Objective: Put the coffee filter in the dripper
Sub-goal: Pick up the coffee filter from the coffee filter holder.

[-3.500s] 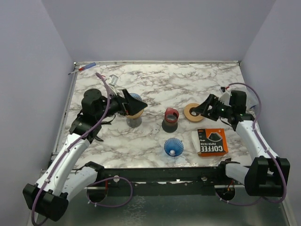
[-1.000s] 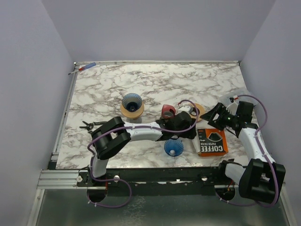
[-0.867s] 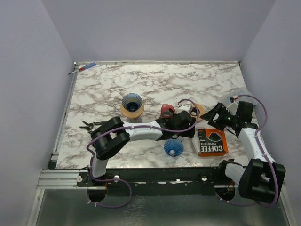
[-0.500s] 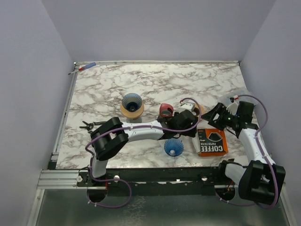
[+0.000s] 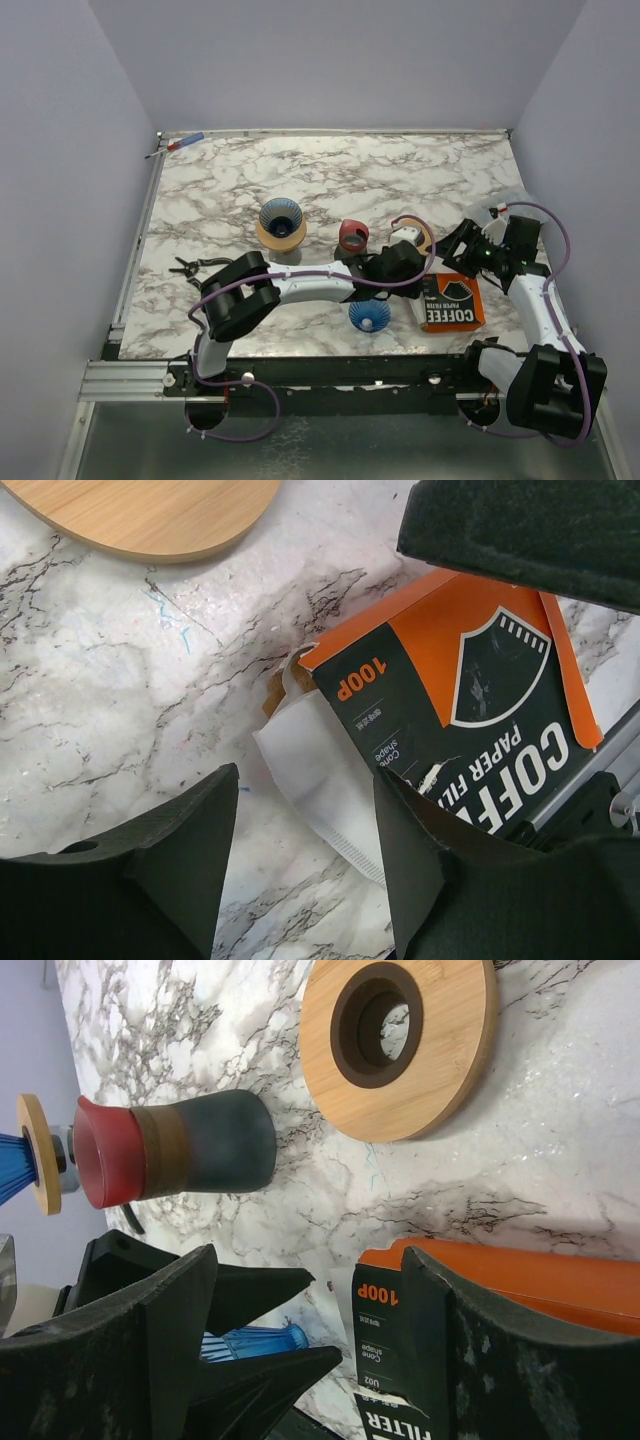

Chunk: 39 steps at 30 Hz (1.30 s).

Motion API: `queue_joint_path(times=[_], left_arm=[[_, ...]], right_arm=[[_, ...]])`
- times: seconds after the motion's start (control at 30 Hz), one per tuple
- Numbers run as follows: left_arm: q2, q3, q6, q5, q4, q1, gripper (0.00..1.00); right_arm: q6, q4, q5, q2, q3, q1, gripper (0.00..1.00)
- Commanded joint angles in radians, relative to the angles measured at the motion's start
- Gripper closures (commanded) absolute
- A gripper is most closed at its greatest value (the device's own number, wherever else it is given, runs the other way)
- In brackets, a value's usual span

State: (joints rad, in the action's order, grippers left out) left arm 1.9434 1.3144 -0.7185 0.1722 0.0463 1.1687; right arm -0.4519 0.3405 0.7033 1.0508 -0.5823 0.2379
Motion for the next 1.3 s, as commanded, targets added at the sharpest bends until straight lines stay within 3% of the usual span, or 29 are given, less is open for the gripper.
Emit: queue_joint_path(times=[0.0,0.83,1.07,1.27], left_arm=[[0.013,-0.011,-0.014,-0.009,-0.02,0.001,0.43],[0.07,-0.005,-0.014,-0.01,-0.042,-0.001,0.58],[0.058,-0.011,-0.004,0.004,-0.043,-0.001,0.74],[0.034,-0.037,0.004,0.008,-0.09,-0.004,0.95]], right_arm=[[0.008,0.02,-0.013,-0.02,-0.021,0.008,0.21],[0.012,0.029,-0.015,-0.02,-0.025,0.008,0.21],[0.011,0.031,-0.011,-0.021,-0.028,0.008,0.21],[0.008,0.032,-0.01,-0.023,-0.032,0.008,0.21]])
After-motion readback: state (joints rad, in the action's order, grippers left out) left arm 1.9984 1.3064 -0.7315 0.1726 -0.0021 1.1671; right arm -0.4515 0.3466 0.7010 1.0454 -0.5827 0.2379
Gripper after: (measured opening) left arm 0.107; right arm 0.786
